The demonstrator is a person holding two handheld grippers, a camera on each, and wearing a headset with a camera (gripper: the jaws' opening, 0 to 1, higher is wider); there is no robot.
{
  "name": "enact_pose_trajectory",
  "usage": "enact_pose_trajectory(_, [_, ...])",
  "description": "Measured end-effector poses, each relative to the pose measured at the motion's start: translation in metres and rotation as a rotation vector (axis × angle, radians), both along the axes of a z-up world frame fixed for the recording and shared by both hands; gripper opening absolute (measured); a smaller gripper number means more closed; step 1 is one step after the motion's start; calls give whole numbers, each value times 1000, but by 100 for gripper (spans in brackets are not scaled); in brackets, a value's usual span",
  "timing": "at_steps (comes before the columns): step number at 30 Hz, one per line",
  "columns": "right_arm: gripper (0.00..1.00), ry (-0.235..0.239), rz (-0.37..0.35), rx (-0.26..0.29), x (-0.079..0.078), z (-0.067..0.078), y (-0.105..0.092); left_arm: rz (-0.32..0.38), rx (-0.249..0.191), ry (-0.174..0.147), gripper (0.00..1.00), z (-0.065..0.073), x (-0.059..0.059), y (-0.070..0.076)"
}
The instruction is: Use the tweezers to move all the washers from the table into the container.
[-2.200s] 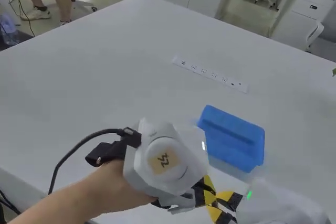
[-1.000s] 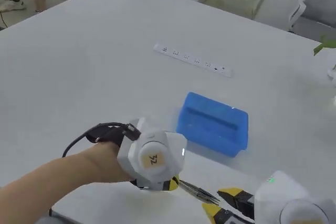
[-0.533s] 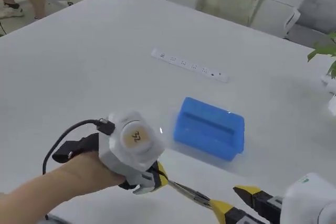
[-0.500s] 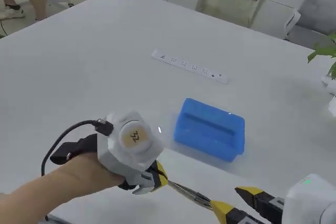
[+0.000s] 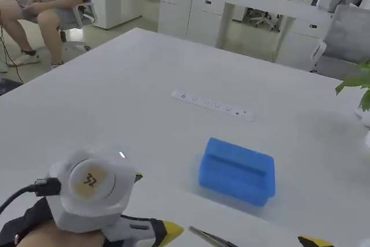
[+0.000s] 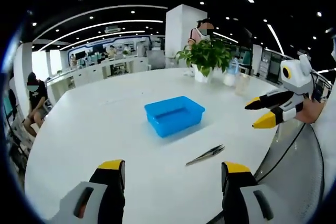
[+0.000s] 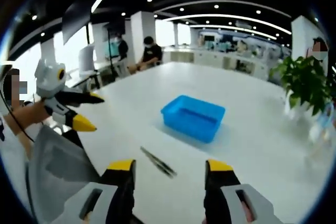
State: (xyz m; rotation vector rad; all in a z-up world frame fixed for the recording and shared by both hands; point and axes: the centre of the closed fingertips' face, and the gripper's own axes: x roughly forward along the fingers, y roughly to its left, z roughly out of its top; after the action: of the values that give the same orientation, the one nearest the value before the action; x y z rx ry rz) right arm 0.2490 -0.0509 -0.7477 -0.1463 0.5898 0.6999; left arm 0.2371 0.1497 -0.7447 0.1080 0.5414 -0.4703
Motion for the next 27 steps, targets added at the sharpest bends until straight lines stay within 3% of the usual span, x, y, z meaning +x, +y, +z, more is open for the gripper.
enact_pose_trajectory(2, [59,0,-34,11,1,1,-4,56,1,-24,86,5,-2,9])
enact_pose_trajectory(5, [63,-16,-57,18,1,4,-9,111,-6,-16,98,5,-5,16])
enact_pose_trajectory(8, [70,-26,-79,27,1,7,-12,178,-15,-45,99,12,-5,24])
enact_pose_trajectory(13, [85,-22,-119,35,2,5,-21,202,8,-44,99,13,-8,26])
enact_pose_trajectory(15, [90,-20,-136,35,2,4,-24,201,21,-28,99,10,-10,27])
enact_pose_trajectory(18, [95,-20,-165,41,3,3,-31,207,28,-40,99,11,-10,28])
enact_pose_trajectory(27, [99,-4,-175,43,7,-2,-33,223,52,-44,99,13,-9,30])
